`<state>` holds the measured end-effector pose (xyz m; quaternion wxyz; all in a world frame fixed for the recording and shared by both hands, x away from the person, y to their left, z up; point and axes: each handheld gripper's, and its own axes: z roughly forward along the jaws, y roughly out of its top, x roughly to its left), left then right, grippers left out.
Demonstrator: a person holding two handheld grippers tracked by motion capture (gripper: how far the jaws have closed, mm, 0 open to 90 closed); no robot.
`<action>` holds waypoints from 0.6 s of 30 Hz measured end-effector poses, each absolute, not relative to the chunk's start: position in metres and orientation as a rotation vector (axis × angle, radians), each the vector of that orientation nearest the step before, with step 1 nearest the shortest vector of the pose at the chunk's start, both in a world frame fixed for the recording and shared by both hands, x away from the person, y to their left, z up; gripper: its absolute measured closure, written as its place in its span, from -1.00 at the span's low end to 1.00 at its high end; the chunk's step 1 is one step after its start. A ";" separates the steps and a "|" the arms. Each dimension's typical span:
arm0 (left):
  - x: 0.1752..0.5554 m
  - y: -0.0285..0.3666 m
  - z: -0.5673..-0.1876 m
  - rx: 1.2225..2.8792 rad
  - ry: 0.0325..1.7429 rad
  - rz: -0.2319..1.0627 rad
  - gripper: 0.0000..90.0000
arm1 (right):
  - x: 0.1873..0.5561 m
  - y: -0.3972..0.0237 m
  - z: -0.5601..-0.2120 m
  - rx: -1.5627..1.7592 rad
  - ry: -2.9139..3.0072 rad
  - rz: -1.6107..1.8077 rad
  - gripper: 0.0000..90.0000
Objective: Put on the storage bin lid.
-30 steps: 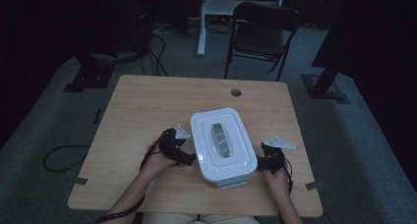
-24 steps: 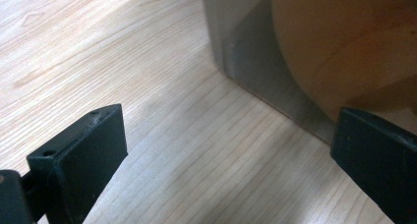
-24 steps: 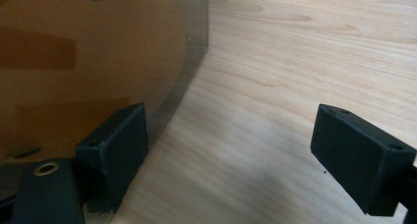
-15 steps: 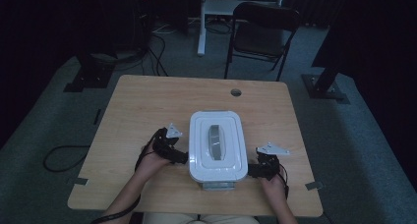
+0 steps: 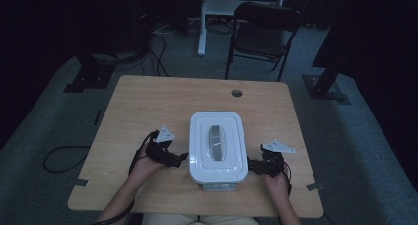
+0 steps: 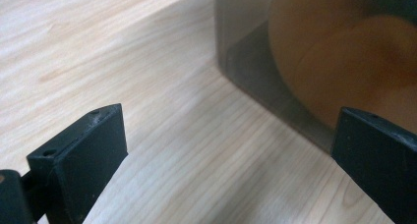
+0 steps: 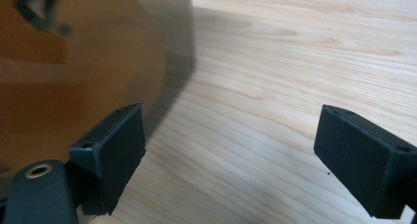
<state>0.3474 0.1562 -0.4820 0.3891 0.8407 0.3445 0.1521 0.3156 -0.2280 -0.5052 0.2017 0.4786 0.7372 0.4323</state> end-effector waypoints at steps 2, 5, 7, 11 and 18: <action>0.346 0.160 -0.483 2.135 0.888 0.387 -0.97 | 0.314 -0.230 -0.506 1.329 2.045 1.171 -0.74; 0.345 0.166 -0.484 2.127 0.902 0.388 -0.97 | 0.314 -0.235 -0.506 1.345 2.032 1.164 -0.74; 0.344 0.170 -0.485 2.127 0.907 0.388 -0.97 | 0.314 -0.240 -0.506 1.344 2.031 1.168 -0.74; 0.343 0.177 -0.488 2.130 0.935 0.402 -0.97 | 0.312 -0.247 -0.506 1.349 2.011 1.156 -0.74; 0.338 0.194 -0.492 2.118 0.978 0.408 -0.97 | 0.309 -0.261 -0.507 1.371 1.998 1.150 -0.74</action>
